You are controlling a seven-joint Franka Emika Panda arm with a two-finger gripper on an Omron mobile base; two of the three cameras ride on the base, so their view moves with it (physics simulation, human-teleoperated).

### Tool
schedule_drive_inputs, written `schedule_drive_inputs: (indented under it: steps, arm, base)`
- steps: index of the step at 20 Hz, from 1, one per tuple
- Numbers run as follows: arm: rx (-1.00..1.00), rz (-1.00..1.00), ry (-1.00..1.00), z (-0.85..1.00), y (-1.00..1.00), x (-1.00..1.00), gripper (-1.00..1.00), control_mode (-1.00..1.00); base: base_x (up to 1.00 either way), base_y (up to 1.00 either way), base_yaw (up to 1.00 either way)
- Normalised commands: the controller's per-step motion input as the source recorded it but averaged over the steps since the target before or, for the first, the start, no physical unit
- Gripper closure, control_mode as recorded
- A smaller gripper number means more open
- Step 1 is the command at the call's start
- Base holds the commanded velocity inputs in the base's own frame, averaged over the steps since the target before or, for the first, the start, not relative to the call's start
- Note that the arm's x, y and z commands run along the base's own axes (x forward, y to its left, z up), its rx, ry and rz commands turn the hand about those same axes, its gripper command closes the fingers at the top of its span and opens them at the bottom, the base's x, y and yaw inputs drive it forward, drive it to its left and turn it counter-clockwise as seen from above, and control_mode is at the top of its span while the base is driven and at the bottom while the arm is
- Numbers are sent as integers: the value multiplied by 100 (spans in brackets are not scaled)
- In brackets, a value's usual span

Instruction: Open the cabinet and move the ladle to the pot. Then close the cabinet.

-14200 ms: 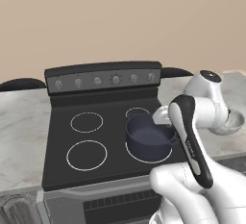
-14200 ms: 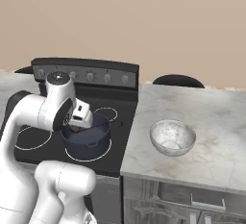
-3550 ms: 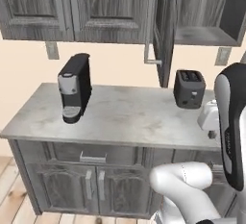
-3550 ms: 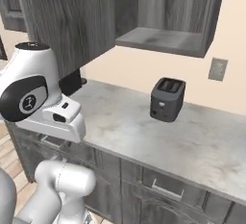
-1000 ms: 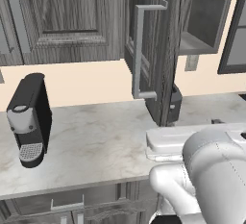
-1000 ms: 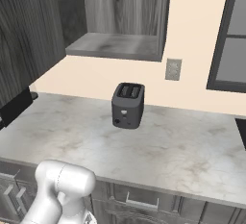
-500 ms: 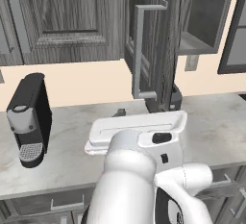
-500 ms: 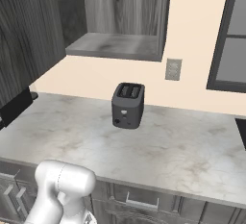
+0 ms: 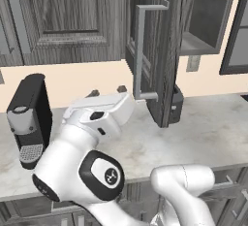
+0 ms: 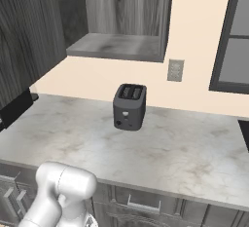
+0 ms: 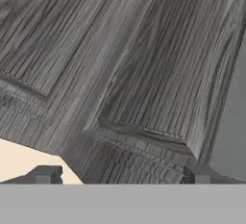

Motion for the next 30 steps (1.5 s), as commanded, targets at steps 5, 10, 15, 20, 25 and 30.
schedule_drive_inputs:
  steps: [5,10,15,20,25,30]
  arm:
    - [-7,-23,-2,4,-4,78,-100,-100]
    - [-2,-26,-2,10,-37,64,-100,-100]
    - [0,-26,-5,23,-68,42,-100,-100]
    - [0,-22,-8,29,-95,9,-100,-100]
    - [0,-15,-7,26,-100,0,-100,-100]
    - [0,-7,-3,21,-100,4,-100,-100]
  base:
    - [0,0,0]
    - [0,0,0]
    - [0,0,0]
    - [0,0,0]
    - [0,0,0]
    - [0,0,0]
